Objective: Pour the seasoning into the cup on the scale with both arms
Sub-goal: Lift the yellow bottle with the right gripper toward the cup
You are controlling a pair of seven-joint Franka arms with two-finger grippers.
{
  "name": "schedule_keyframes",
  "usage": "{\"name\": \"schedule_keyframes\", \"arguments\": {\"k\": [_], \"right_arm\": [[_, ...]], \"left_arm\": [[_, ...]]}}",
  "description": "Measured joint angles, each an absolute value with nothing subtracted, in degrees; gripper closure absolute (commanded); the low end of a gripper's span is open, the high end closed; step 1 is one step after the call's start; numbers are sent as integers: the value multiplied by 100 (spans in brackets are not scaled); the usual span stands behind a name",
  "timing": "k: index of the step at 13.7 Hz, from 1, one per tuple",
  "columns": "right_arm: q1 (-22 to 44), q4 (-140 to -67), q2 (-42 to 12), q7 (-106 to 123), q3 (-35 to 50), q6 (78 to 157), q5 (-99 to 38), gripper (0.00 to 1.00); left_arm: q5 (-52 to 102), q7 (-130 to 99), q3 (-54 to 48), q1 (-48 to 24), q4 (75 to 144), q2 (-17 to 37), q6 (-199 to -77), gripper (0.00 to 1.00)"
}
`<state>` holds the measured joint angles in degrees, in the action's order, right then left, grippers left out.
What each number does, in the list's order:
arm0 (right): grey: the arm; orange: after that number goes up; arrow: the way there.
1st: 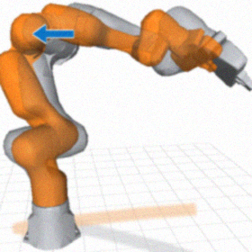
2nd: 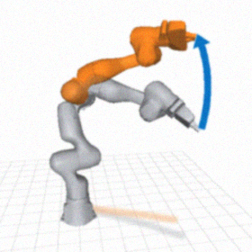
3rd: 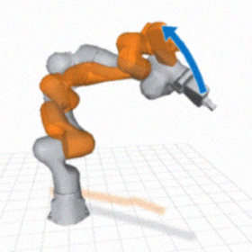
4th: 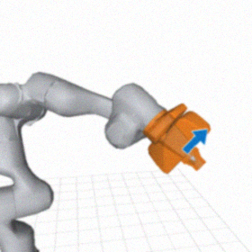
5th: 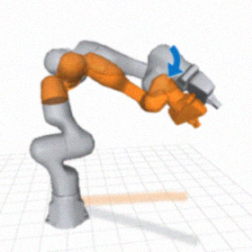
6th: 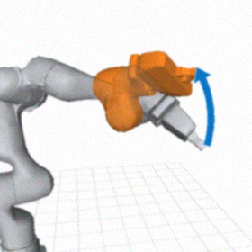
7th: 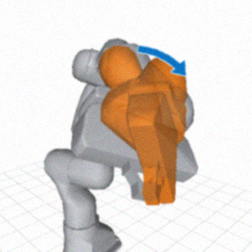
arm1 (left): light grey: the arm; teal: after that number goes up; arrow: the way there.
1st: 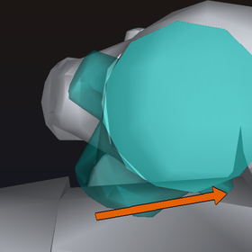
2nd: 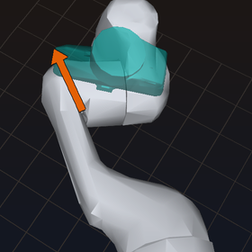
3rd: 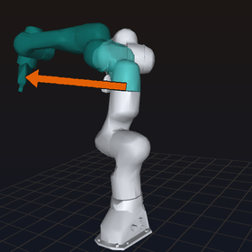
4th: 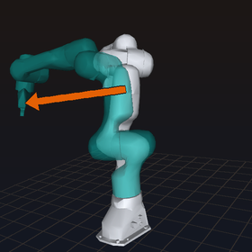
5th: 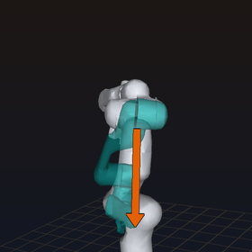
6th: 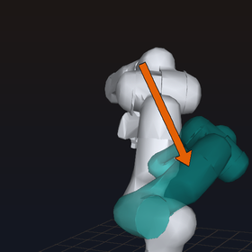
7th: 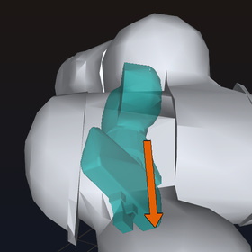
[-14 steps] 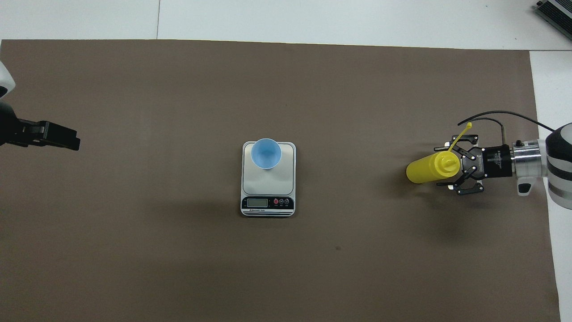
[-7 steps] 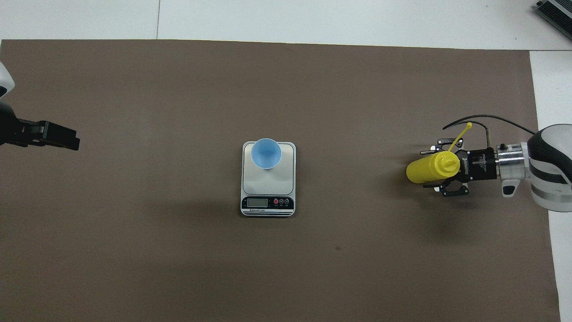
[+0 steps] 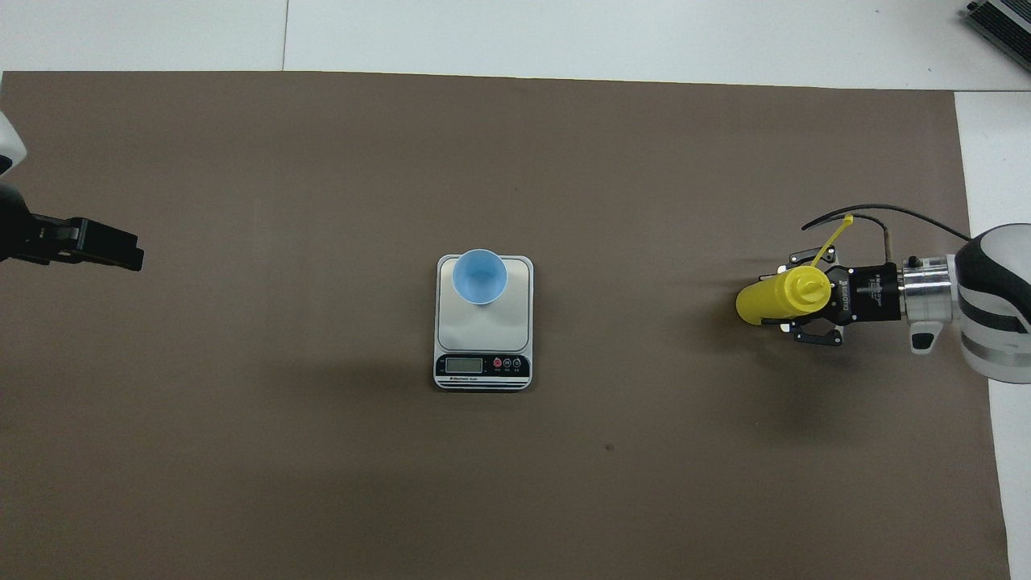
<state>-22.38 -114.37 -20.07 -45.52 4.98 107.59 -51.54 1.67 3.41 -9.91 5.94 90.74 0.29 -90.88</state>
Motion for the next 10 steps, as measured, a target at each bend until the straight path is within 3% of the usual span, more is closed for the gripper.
{"name": "schedule_keyframes", "arguments": {"k": [5,10], "right_arm": [[-1571,-11441,-1297,-5694,510,11896,-5158,100],[-799,-11473,-1163,-6578,517,13230,-5014,100]], "left_arm": [[167,341,-991,594,9090,29,-9088,0],[123,341,-995,595,8954,25,-8826,0]]}}
